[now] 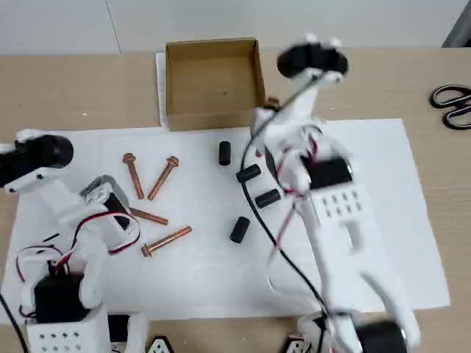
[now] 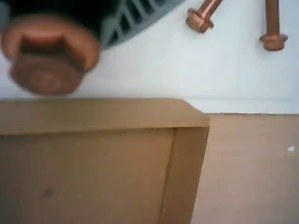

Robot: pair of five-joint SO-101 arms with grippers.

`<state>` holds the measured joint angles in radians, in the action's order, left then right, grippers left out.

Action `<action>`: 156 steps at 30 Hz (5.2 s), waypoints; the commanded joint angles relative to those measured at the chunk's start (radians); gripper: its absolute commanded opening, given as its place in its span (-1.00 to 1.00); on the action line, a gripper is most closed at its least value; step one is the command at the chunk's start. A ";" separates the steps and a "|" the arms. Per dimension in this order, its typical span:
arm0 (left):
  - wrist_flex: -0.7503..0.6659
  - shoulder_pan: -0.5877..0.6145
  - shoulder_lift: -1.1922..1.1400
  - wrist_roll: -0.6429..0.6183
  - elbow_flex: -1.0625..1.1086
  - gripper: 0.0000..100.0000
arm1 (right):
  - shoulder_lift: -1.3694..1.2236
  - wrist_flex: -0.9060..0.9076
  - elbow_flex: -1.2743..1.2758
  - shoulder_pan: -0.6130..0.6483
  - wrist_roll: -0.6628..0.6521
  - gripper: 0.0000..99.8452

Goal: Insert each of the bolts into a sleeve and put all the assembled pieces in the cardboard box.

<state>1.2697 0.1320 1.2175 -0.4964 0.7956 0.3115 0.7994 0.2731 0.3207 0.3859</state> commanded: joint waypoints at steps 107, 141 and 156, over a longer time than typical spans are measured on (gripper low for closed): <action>0.305 0.117 0.339 -0.014 -0.012 -0.99 | -0.415 0.943 -0.649 0.157 0.232 -0.99; 0.255 0.115 0.339 -0.012 0.031 -0.99 | -0.435 0.883 -0.344 0.315 0.301 -0.99; 0.262 0.118 0.339 -0.011 0.036 -0.99 | -0.530 0.881 -0.348 0.314 0.387 -0.85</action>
<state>1.5505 0.2455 1.5520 -0.5148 0.8355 -0.2240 1.6832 -0.0721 0.6368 0.7618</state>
